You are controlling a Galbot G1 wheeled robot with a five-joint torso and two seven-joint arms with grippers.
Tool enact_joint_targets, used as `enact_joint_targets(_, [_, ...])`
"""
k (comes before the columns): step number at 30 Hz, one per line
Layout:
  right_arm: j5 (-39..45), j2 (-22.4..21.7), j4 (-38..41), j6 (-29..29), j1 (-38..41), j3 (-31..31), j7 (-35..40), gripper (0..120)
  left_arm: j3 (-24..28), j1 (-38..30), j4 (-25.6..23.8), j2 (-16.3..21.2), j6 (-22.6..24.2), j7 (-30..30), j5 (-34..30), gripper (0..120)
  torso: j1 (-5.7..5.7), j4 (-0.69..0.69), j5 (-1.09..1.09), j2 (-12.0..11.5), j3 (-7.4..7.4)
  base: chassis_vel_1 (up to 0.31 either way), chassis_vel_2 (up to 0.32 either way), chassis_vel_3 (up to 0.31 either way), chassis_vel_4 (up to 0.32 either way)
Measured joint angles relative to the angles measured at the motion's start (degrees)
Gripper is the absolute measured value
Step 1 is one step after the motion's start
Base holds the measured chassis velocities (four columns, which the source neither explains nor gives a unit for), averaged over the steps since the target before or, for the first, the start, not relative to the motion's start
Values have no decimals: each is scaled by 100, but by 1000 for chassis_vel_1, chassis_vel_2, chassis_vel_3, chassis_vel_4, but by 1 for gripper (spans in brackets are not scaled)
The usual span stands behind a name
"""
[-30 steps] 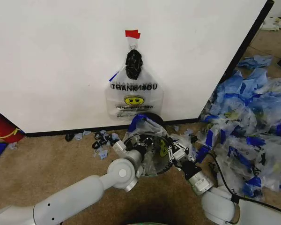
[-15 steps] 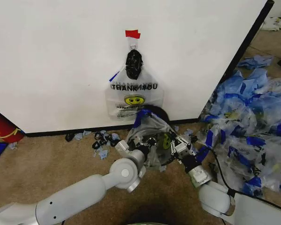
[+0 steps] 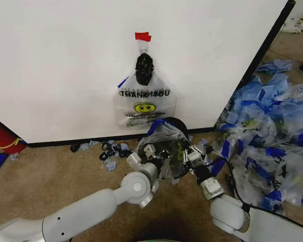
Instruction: Pick up the garbage bag from the wall and place it over the trash bin.
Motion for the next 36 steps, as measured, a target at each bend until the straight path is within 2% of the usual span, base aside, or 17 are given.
enact_joint_targets(13, [-205, -91, 311, -79, -71, 13, -9, 0, -103, 44, 456, -587, -12, 43, 99, 0, 0, -2, -1, 0, 0, 0, 0, 0, 0])
enact_joint_targets(22, [-294, -298, 555, -76, -240, -103, -96, 0, -111, 16, 756, -837, -42, 110, 173, 0, 0, -1, 0, 0, 0, 0, 0, 0, 0])
enact_joint_targets(36, [-345, -320, 532, -21, -229, -271, -94, 0, -114, -49, 924, -902, -85, 109, 214, 0, 0, -1, -1, 0, 0, 0, 0, 0, 0])
